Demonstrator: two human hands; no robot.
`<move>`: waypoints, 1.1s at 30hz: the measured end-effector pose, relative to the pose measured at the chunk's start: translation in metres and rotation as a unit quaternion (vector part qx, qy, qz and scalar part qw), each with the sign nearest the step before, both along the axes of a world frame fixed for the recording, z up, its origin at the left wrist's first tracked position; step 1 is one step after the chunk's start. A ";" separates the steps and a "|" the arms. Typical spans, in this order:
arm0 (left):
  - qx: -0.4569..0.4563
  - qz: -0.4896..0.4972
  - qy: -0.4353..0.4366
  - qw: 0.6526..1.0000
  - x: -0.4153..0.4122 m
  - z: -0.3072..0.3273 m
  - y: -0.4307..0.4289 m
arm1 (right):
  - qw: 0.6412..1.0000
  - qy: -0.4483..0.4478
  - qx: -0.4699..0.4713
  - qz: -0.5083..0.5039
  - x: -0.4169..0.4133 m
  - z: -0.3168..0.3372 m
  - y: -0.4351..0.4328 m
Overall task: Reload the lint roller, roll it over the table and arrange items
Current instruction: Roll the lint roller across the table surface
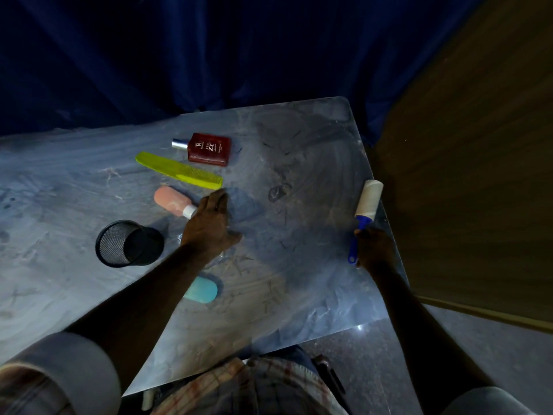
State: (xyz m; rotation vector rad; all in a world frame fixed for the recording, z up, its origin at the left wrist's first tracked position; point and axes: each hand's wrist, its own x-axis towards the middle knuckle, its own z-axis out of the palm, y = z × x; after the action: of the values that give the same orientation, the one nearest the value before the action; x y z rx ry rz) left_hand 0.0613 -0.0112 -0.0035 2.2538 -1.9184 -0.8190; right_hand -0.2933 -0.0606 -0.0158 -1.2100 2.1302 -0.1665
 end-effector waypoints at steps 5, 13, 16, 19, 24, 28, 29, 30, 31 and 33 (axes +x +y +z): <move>-0.002 0.001 0.002 1.000 0.001 0.000 0.001 | 1.000 -0.014 0.005 -0.013 -0.004 0.004 0.003; -0.012 0.006 0.001 1.000 0.002 -0.003 0.002 | 0.989 0.066 -0.007 0.132 0.017 0.007 0.000; -0.007 -0.001 0.004 1.000 0.004 -0.002 0.001 | 0.966 0.112 -0.052 0.226 0.030 0.006 0.003; 0.009 -0.013 0.021 1.000 0.008 0.000 -0.002 | 0.950 0.111 -0.068 0.284 0.049 0.007 0.006; 0.027 -0.029 0.029 0.999 0.016 0.003 0.000 | 0.945 0.103 -0.019 0.311 0.091 0.013 0.007; 0.022 -0.050 -0.001 0.999 0.012 0.007 0.007 | 0.937 0.093 0.000 0.338 0.116 0.012 0.014; 0.011 -0.046 -0.001 0.999 0.009 0.011 0.009 | 0.935 0.092 0.001 0.343 0.122 0.012 0.016; -0.008 -0.036 0.000 0.999 0.005 0.016 0.012 | 0.933 0.091 0.001 0.349 0.128 0.012 0.019; -0.034 -0.021 0.003 0.999 0.000 0.021 0.017 | 0.930 0.088 0.000 0.356 0.134 0.012 0.022; -0.090 0.012 0.013 0.996 -0.012 0.029 0.032 | 0.927 0.076 -0.001 0.367 0.144 0.012 0.028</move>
State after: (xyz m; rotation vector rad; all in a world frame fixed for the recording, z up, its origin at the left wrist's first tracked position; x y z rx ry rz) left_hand 0.0492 0.0208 0.0252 2.1460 -1.8676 -0.6422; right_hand -0.1489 -0.0331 -0.0033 -1.9777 1.6500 0.2666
